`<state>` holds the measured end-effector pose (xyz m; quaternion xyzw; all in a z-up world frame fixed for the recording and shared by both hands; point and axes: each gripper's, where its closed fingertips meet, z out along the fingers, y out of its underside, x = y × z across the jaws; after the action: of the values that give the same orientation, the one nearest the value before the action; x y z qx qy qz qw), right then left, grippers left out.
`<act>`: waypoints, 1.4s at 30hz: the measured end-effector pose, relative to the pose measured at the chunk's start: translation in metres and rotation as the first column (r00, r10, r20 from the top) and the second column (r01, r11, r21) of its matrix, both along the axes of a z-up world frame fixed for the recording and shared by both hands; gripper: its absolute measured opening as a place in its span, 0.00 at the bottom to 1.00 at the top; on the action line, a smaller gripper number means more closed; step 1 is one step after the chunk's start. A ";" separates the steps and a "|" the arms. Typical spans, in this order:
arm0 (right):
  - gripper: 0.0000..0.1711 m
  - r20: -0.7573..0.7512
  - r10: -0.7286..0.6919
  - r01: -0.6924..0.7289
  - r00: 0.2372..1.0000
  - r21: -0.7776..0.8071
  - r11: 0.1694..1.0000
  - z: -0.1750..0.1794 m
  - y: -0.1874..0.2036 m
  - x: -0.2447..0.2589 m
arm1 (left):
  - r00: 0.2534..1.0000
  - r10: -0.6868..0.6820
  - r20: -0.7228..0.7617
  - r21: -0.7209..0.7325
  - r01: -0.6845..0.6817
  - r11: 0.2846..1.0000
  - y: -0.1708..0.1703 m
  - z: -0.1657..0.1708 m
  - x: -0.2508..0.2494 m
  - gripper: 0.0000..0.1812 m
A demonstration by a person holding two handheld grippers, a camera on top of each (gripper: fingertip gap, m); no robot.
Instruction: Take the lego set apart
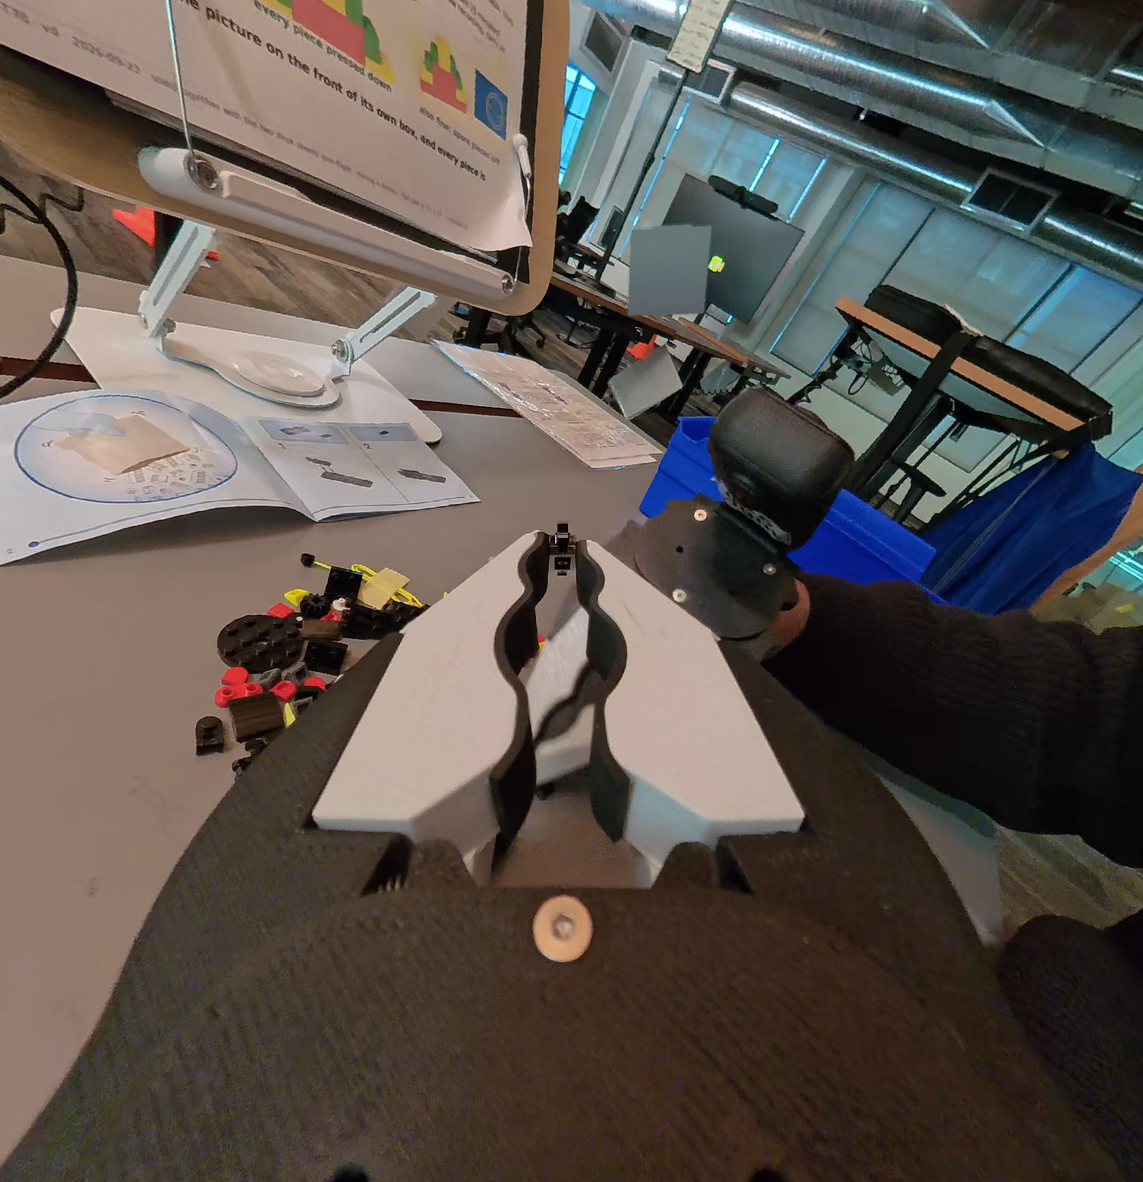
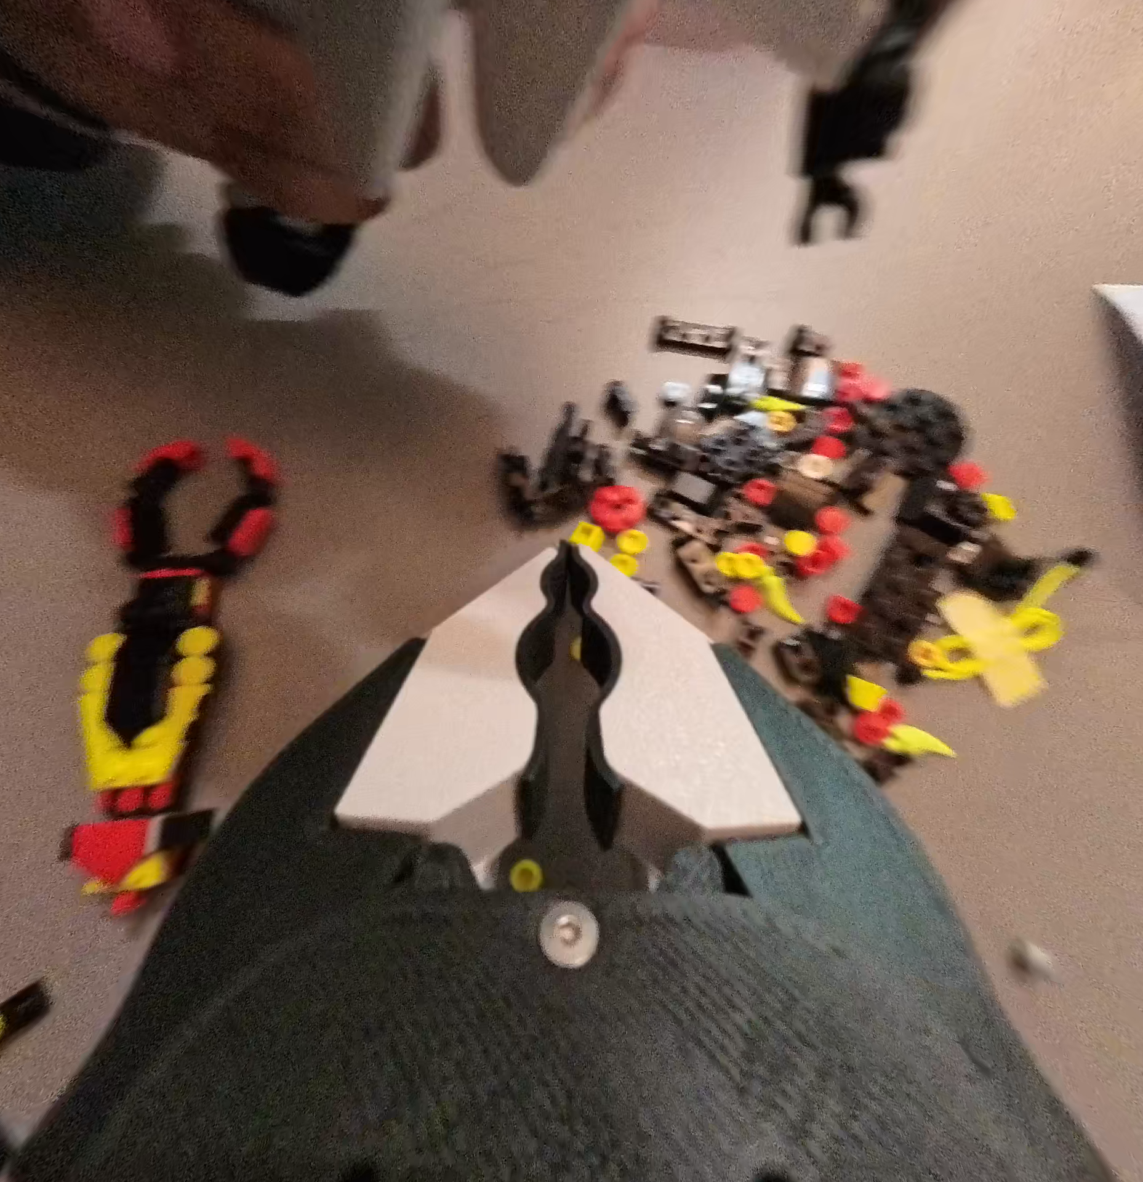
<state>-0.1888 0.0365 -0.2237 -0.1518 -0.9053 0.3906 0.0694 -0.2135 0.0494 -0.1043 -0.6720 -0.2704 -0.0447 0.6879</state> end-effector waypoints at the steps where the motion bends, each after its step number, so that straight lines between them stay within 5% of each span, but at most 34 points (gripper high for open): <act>1: 0.00 -0.033 -0.033 0.033 0.999 0.008 0.999 0.002 0.005 -0.008 | 1.000 0.002 0.001 0.001 -0.002 1.000 0.000 0.000 0.000 0.03; 7: 0.00 -0.021 -0.026 0.025 0.999 -0.028 0.999 0.021 0.034 0.003 | 1.000 -0.002 0.012 0.009 0.002 1.000 -0.001 0.001 -0.001 0.03; 13: 0.00 0.158 0.117 -0.122 0.981 0.020 0.992 0.009 0.071 0.058 | 0.999 -0.006 0.038 0.014 0.005 1.000 0.000 -0.002 -0.002 0.03; 18: 0.00 0.159 0.082 -0.099 0.984 0.103 0.990 -0.002 0.080 0.051 | 0.999 -0.005 0.046 0.002 0.005 1.000 0.002 -0.006 -0.002 0.03; 23: 0.00 -0.148 -0.093 0.121 0.985 0.188 0.975 0.002 0.088 -0.005 | 0.999 -0.007 0.040 -0.004 0.008 1.000 0.002 -0.006 -0.001 0.03; 28: 0.00 -0.250 -0.258 0.295 0.933 0.124 0.947 0.020 0.107 -0.026 | 0.999 -0.011 0.039 0.004 0.011 1.000 0.002 -0.004 0.000 0.03; 34: 0.00 -0.314 -0.638 0.694 0.703 0.107 0.712 0.012 0.170 -0.071 | 0.999 -0.024 0.041 0.004 0.024 1.000 0.004 -0.004 0.003 0.03; 37: 0.00 -0.269 -0.676 0.719 0.686 0.114 0.685 0.002 0.161 -0.079 | 0.999 -0.022 0.031 -0.006 0.022 1.000 0.005 -0.005 0.004 0.03; 42: 0.00 -0.279 -0.547 0.588 0.789 0.086 0.805 0.003 0.103 -0.080 | 1.000 -0.016 0.027 -0.014 0.016 1.000 0.005 -0.007 0.002 0.03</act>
<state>-0.2688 0.1394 -0.2207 -0.3624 -0.8317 0.2891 0.3055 -0.2112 0.0539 -0.1110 -0.6786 -0.2744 -0.0571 0.6789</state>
